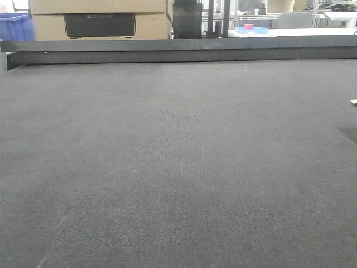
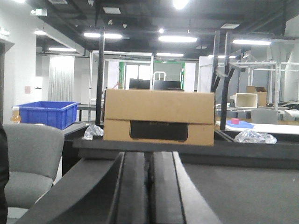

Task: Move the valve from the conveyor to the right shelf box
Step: 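Lower the right gripper onto a white valve on the belt and grasp it, then lower the left gripper onto another white valve and close on it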

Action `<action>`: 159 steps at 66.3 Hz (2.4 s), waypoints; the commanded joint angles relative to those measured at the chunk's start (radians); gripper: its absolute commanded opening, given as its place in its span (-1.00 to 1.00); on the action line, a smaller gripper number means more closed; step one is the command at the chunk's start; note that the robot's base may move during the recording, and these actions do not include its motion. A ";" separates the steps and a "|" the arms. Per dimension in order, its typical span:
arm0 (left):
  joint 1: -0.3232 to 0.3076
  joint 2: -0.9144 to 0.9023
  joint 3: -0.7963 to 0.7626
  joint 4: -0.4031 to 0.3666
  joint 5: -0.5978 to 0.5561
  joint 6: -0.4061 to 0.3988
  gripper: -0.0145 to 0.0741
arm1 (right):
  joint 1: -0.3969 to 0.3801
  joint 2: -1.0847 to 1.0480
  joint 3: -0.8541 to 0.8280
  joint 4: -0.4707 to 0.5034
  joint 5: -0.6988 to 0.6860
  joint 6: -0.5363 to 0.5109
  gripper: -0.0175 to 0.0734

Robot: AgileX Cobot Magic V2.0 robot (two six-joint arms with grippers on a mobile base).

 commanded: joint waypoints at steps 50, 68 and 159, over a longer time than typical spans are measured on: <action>-0.086 0.521 -0.545 -0.002 0.489 0.000 0.68 | 0.039 0.847 -0.694 -0.011 0.638 -0.016 0.64; -0.086 0.521 -0.545 -0.002 0.489 0.000 0.68 | 0.040 1.165 -0.970 -0.071 0.980 -0.016 0.64; -0.086 0.521 -0.545 -0.002 0.516 0.000 0.68 | 0.070 1.681 -0.985 -0.104 0.874 -0.018 -0.12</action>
